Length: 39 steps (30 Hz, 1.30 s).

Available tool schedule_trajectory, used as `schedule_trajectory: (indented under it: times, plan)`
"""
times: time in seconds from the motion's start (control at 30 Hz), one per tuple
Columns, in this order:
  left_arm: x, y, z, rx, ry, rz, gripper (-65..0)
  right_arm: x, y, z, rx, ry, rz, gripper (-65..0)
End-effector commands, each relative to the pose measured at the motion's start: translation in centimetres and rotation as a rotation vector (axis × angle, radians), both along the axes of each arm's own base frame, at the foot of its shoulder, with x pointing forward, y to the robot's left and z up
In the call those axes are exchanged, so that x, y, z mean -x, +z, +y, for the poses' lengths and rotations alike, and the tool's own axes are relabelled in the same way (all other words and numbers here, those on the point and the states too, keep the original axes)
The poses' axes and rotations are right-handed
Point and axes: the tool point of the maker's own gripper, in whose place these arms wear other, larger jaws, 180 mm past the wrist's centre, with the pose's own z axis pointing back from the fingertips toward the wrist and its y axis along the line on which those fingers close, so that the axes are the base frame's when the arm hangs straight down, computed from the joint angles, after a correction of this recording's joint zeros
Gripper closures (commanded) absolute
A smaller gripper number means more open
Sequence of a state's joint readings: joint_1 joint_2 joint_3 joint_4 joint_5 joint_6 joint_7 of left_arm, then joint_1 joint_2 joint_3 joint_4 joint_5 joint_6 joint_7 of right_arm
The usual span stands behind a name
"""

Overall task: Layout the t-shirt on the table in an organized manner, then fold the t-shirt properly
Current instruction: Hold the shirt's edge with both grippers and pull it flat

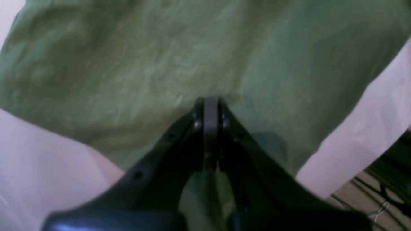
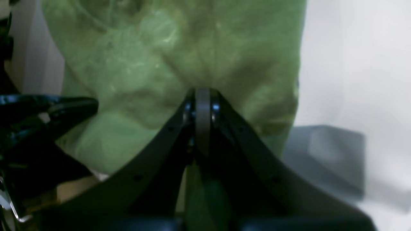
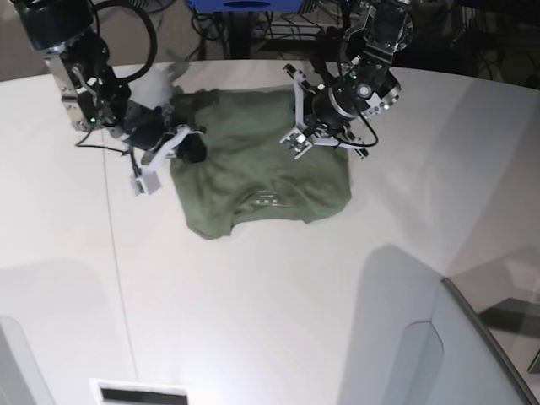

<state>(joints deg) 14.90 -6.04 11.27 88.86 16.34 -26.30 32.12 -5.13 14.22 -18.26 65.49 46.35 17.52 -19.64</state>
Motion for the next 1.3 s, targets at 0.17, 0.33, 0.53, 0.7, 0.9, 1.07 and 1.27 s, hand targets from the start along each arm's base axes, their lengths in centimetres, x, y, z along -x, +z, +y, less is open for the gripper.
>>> schedule_trajectory:
  times: [0.17, 0.33, 0.53, 0.7, 0.9, 1.07, 1.27]
  plan:
    - [-1.0, -0.1, -0.7, -0.001, -0.027, -0.011, 0.0, 0.0, -0.9, -2.7, 0.087, -0.035, 0.030, 0.0]
    - [-2.2, 0.1, -0.6, -0.005, -0.027, -0.027, 0.0, 1.0, -1.4, -2.8, 0.087, -0.035, 0.051, 0.0]
    - [-2.4, 0.2, -0.6, -0.007, -0.028, -0.029, 0.0, 1.6, -1.7, -2.8, 0.088, -0.035, 0.062, 0.0]
    - [-2.5, 0.2, -0.5, -0.010, -0.029, -0.030, 0.0, 1.8, -1.7, -2.7, 0.087, -0.032, 0.065, 0.0]
    - [-2.8, 0.3, -0.4, -0.013, -0.029, -0.037, 0.0, 2.4, -2.0, -2.3, 0.087, -0.009, 0.105, 0.0]
    - [-3.3, 0.6, -0.4, -0.014, -0.029, -0.048, 0.0, 2.5, -2.0, -2.2, 0.086, -0.008, 0.107, 0.0]
    - [-4.2, 0.0, 0.2, -0.029, -0.025, -0.039, 0.0, 3.6, -2.4, -2.1, 0.085, -0.003, 0.129, 0.0]
